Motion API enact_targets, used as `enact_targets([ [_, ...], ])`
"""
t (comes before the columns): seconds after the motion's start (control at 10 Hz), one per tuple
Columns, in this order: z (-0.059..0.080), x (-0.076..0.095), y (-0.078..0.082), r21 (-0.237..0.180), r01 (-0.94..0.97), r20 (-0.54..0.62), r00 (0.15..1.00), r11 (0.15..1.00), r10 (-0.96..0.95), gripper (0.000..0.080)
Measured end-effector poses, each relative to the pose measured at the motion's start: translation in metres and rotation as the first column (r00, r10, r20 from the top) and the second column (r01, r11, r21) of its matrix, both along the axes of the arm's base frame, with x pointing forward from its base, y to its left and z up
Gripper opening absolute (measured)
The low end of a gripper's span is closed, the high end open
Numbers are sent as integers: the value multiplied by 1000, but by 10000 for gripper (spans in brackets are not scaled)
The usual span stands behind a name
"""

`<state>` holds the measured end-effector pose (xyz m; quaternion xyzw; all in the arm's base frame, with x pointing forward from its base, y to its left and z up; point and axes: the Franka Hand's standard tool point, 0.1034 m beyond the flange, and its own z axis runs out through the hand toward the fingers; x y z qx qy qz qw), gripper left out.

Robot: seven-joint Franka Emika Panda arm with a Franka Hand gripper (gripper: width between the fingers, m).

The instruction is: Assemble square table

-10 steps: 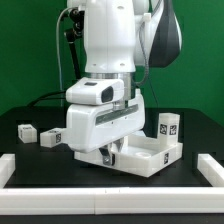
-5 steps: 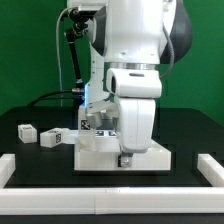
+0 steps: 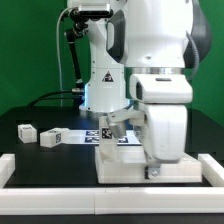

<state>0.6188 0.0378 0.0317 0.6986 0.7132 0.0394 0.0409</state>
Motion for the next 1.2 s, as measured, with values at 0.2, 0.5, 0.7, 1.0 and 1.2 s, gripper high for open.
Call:
enact_targets([
  [0.2, 1, 8, 8, 15, -6, 31, 1000, 1000, 6, 54],
  [0.5, -1, 7, 5, 14, -2, 25, 1000, 1000, 2, 54],
  [0.7, -1, 10, 7, 17, 19, 13, 1000, 1000, -19, 53],
  [1.0, -1, 26, 30, 35, 47, 29, 998, 998, -48, 54],
  [1.2, -2, 27, 30, 27, 62, 28, 998, 998, -63, 54],
])
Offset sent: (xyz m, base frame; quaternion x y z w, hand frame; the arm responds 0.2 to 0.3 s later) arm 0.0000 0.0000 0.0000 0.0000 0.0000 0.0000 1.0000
